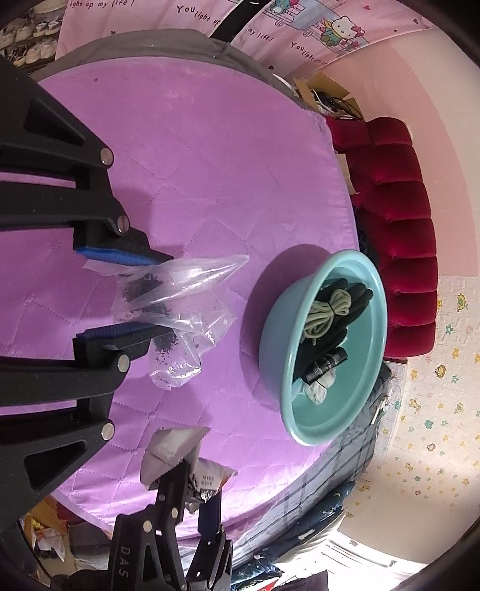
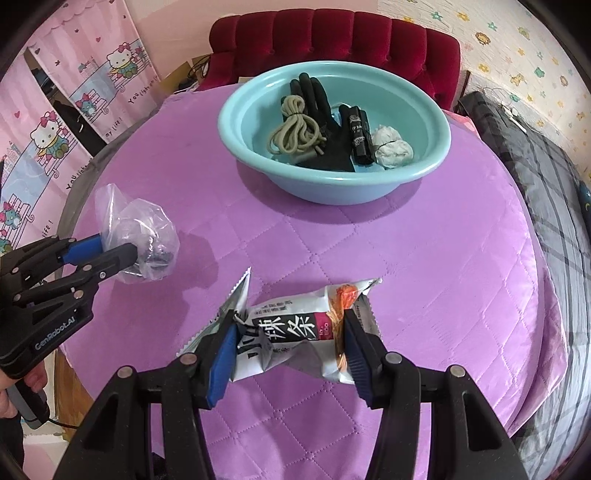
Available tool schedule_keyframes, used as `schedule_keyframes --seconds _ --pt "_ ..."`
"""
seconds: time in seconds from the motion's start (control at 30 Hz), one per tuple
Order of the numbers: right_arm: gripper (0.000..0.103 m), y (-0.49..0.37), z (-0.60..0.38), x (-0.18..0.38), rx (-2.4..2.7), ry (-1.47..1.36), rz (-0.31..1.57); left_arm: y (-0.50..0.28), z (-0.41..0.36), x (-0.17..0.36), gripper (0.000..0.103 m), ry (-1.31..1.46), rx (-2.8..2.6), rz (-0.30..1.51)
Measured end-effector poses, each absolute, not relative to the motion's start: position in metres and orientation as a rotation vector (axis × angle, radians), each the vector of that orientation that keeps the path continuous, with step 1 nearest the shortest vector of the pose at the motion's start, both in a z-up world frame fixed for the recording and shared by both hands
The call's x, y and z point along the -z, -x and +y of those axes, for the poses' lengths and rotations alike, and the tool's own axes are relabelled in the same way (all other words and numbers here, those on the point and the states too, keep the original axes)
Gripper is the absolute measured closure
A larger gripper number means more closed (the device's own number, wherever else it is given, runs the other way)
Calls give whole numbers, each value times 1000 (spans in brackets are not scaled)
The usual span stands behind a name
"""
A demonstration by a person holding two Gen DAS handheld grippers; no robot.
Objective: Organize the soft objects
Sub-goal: 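Carry the zip bag and snack packet over the teal basin with both grippers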
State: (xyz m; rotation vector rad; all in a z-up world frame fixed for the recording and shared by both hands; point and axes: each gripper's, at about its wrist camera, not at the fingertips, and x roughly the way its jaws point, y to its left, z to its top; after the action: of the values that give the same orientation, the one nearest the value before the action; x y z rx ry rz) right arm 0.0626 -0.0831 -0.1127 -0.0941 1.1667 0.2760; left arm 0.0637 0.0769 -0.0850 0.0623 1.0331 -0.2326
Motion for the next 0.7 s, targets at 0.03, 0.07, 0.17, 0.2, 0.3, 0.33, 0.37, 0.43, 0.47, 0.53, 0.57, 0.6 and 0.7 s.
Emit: schedule_keyframes --seconds 0.03,0.07,0.17,0.2,0.3,0.33,0.37,0.43,0.47,0.53,0.57,0.6,0.7 --pt "46 -62 -83 111 -280 97 1164 -62 76 82 73 -62 232 1032" --pt "46 -61 -84 109 -284 98 1162 -60 75 80 73 -62 232 1031" --pt "45 -61 -85 102 -292 104 1154 -55 71 71 73 -63 235 1027" --pt "45 -61 -86 98 -295 104 1148 -54 69 68 73 -65 236 1026" --pt "45 -61 -87 91 -297 107 1141 -50 63 60 73 -72 244 1020" --pt "45 -61 -88 89 -298 107 1139 -49 61 58 73 -73 247 1019" --pt "45 -61 -88 87 -299 108 1137 -48 60 56 73 -76 249 1017" --pt "45 -62 -90 83 -301 109 1133 -48 56 51 73 -78 255 1013" --pt "45 -63 -91 81 -301 108 1130 -48 54 50 73 -80 257 1012" --pt "45 -63 -93 76 -301 108 1124 -49 51 45 73 -84 261 1005" --pt "45 -63 -94 73 -301 108 1121 -49 49 43 73 -87 263 1003" --pt "45 -64 -95 70 -303 106 1117 -49 47 41 73 -92 267 1001" --pt "45 -67 -97 62 -303 107 1104 -51 43 34 73 -97 276 991"
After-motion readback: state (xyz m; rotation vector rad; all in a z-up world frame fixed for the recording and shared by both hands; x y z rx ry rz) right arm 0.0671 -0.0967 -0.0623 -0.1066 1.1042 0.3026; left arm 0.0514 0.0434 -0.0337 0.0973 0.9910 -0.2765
